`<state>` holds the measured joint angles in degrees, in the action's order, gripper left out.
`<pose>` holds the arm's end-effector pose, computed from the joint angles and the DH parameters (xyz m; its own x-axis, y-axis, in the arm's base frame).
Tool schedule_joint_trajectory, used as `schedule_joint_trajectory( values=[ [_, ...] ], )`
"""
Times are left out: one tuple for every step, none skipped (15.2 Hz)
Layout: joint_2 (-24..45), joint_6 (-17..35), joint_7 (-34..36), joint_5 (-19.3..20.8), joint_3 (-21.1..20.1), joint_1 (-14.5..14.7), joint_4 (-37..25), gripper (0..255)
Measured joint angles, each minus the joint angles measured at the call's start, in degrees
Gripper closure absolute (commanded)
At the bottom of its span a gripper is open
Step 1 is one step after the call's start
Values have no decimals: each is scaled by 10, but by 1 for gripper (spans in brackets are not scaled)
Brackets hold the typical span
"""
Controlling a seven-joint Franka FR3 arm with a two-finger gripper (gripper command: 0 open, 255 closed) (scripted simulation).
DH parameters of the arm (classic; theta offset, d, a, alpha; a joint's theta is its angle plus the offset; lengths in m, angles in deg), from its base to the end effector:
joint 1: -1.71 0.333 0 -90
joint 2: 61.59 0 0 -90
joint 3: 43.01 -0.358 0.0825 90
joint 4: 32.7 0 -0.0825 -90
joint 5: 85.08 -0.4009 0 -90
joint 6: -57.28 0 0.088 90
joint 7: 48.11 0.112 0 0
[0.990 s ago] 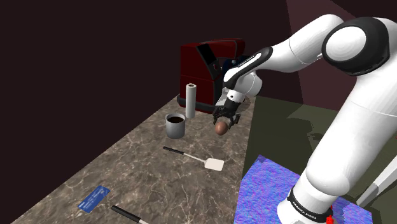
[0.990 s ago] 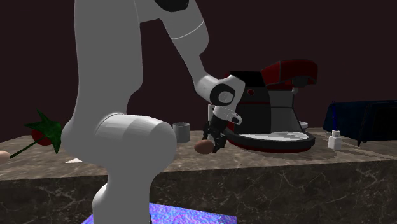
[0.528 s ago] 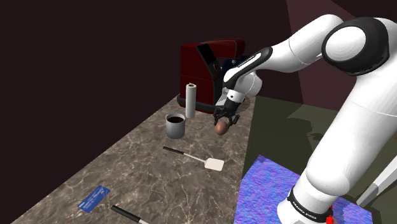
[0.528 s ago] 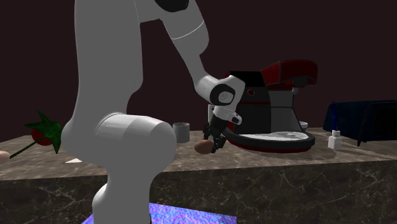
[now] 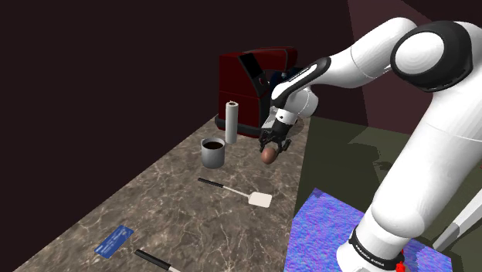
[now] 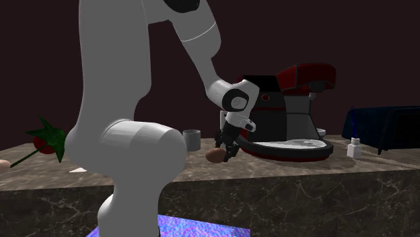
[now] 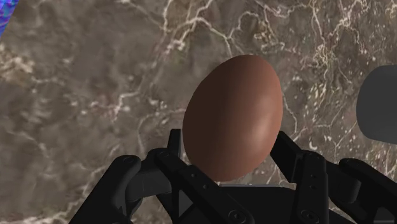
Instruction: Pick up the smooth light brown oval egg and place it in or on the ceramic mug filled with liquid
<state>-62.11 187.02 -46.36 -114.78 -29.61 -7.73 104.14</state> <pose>0.4603 -0.1778 0.3400 0.7160 -0.6735 -0.1839 -0.6894 -0.6405 -0.3385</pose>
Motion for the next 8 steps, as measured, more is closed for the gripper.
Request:
schedule_joint_trajectory(
  values=[
    [-2, -3, 3, 2, 0, 0, -1, 255],
    [-6, -8, 7, 5, 0, 0, -2, 255],
    [-11, -14, 11, 10, 0, -1, -5, 255],
    [-17, -20, 15, 14, 1, -1, -6, 255],
    [-22, -25, 21, 18, 0, -1, -8, 255],
    [-29, -32, 25, 23, 1, -2, -8, 255],
    [-35, -40, 30, 28, 2, -3, -11, 255],
    [-38, -46, 34, 31, 2, -4, -15, 255]
  ],
)
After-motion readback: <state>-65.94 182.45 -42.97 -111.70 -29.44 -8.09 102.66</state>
